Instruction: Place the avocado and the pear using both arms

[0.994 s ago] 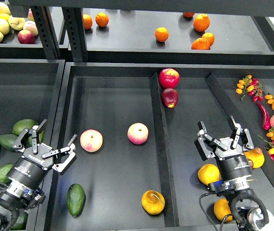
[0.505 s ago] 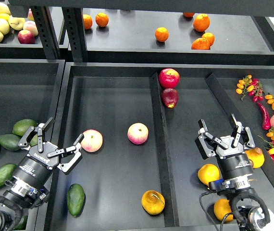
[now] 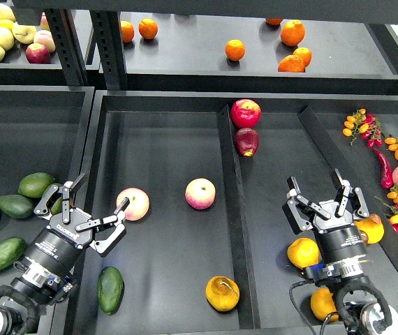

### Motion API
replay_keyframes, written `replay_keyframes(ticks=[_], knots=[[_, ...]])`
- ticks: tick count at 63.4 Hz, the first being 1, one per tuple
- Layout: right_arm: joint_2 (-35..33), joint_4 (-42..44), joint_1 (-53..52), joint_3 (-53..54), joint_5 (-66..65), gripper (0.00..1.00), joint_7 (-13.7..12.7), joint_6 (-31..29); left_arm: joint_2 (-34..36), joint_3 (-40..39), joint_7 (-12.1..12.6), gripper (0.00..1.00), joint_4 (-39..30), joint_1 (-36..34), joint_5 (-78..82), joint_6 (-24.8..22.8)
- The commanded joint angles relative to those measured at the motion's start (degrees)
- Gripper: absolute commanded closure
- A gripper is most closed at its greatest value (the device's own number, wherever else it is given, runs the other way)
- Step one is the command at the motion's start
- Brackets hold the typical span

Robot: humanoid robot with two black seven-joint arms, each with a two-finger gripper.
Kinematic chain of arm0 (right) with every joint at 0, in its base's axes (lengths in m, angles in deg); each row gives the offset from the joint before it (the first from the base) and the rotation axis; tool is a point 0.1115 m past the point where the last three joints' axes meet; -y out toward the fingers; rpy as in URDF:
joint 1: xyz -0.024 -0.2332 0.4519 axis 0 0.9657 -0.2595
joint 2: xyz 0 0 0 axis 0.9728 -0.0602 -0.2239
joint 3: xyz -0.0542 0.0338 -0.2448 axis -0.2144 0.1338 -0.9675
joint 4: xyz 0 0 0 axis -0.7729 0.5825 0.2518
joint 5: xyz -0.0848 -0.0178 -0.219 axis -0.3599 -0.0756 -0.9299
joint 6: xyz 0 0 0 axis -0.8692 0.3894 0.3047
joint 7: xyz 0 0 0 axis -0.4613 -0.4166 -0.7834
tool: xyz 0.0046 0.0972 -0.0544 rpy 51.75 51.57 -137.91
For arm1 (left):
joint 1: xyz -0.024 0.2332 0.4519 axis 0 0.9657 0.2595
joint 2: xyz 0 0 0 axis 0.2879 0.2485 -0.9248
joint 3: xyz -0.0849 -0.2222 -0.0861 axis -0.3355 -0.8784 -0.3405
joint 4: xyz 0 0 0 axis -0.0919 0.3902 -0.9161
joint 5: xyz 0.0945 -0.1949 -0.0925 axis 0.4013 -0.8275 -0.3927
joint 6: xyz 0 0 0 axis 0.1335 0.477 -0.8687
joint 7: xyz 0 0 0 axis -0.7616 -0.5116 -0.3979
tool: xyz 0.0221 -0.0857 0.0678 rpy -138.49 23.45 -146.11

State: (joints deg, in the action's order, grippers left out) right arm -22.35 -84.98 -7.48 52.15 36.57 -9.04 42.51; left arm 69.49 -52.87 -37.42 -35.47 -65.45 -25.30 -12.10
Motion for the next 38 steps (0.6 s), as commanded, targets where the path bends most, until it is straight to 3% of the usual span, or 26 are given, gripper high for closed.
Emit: replay_keyframes(ticks=[1, 38], knots=[[0.0, 0.04, 0.05, -0.03, 0.0, 0.0, 0.0, -0.01, 0.0, 0.42, 0.0, 0.0, 0.0, 0.0, 0.09, 0.0], [0.0, -0.31, 0.05, -1.0, -0.26, 0.0, 0.0, 0.52, 0.0, 4.02, 0.79, 0.0, 0.09, -0.44, 0.18, 0.0]])
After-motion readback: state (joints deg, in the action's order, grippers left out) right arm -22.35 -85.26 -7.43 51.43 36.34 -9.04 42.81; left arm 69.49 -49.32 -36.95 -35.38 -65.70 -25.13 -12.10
